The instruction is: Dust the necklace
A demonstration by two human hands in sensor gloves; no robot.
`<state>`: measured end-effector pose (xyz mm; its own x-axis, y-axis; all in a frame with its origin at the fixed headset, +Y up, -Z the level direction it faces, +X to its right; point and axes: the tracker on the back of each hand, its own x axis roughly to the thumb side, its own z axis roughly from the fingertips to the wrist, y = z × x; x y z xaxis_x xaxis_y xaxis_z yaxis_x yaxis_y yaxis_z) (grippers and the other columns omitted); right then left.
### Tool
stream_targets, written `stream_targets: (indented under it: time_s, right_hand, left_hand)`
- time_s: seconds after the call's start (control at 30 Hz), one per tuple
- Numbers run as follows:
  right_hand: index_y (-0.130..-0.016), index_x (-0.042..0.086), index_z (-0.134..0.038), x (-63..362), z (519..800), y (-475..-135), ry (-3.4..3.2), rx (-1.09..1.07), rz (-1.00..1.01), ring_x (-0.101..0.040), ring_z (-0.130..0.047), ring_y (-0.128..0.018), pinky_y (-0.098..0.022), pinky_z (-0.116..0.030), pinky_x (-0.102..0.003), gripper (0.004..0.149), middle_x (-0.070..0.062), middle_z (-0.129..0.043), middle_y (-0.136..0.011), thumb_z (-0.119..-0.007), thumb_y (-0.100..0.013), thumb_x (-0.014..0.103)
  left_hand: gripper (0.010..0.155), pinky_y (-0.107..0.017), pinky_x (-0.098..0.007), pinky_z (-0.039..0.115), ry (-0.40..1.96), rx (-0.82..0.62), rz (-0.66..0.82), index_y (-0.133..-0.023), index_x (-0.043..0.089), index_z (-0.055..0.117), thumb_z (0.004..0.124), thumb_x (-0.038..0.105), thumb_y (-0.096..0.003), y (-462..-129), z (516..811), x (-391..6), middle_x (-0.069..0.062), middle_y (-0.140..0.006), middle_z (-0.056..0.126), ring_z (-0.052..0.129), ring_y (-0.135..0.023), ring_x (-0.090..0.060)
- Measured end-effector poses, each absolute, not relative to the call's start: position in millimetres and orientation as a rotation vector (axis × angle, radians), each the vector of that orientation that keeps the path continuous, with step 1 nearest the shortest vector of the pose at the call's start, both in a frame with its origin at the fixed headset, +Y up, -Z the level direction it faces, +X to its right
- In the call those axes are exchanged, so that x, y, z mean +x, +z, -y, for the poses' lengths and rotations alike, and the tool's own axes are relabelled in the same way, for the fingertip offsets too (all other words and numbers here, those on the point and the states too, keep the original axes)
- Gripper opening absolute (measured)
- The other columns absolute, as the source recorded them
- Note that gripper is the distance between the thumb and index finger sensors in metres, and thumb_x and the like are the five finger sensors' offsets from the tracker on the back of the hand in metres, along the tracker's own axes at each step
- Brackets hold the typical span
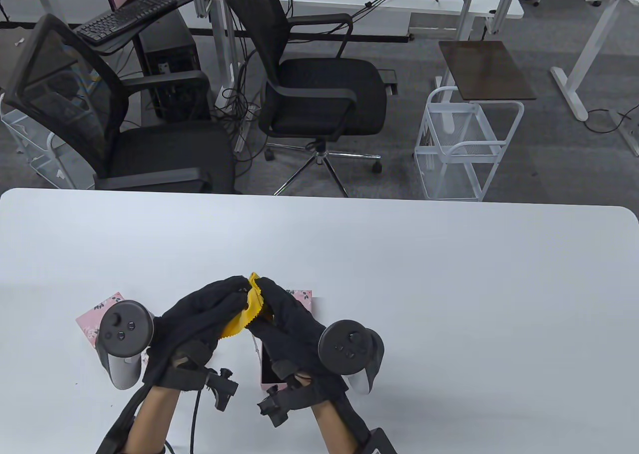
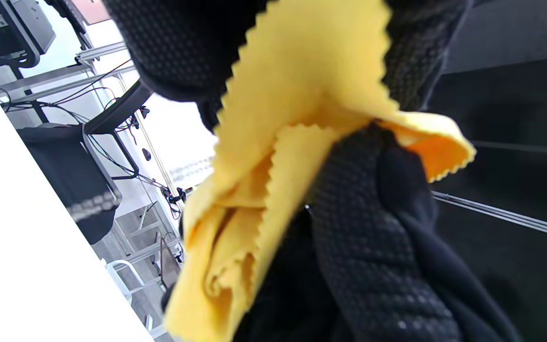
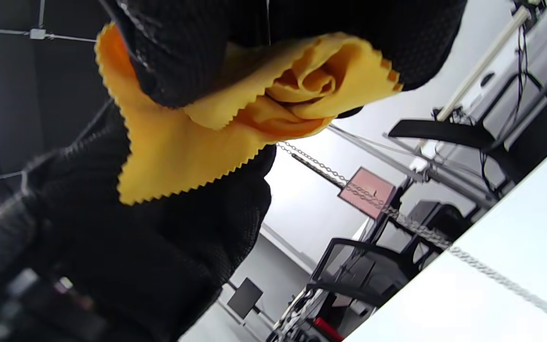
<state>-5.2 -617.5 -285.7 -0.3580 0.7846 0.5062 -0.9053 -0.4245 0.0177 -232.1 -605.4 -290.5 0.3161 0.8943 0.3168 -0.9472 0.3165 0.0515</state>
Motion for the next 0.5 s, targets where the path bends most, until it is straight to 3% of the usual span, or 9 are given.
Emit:
stream_targets:
  time_s: [0.23, 0.37, 0.5]
  right_hand:
    - [-0.108, 0.003, -0.061, -12.5, 612.3, -266.5, 2.073, 0.425, 0.644, -0.049, -0.083, -0.080, -0.060, -0.072, -0.057, 0.069, -0.031, -0.074, -0.101, -0.086, -0.054, 0.038]
    - [-0.103, 0.007, -0.068, -11.2, 610.9, -262.6, 2.095, 0.348, 0.767, -0.043, -0.090, -0.072, -0.056, -0.076, -0.054, 0.058, -0.025, -0.083, -0.093, -0.086, -0.056, 0.036]
    - [-0.097, 0.008, -0.074, -8.9, 611.6, -263.6, 2.094, 0.323, 0.750, -0.039, -0.094, -0.064, -0.053, -0.078, -0.052, 0.048, -0.021, -0.089, -0.085, -0.084, -0.058, 0.034]
  left_hand:
    - [0.038, -0.054, -0.039, 0.086, 1.298, 0.236, 0.295, -0.086, 0.029, 0.092, 0.090, 0.047, -0.0526, -285.7, 605.5, -218.2, -0.004, -0.098, 0.092, 0.097, -0.076, -0.021]
    - [0.038, -0.059, -0.043, 0.082, 1.279, 0.216, 0.322, -0.086, 0.029, 0.092, 0.090, 0.047, -0.0529, -280.8, 603.6, -213.7, -0.005, -0.101, 0.088, 0.090, -0.082, -0.025]
    - [0.038, -0.061, -0.045, 0.078, 1.197, 0.308, 0.298, -0.085, 0.029, 0.093, 0.090, 0.048, -0.0520, -275.8, 600.3, -210.4, -0.006, -0.103, 0.085, 0.084, -0.087, -0.028]
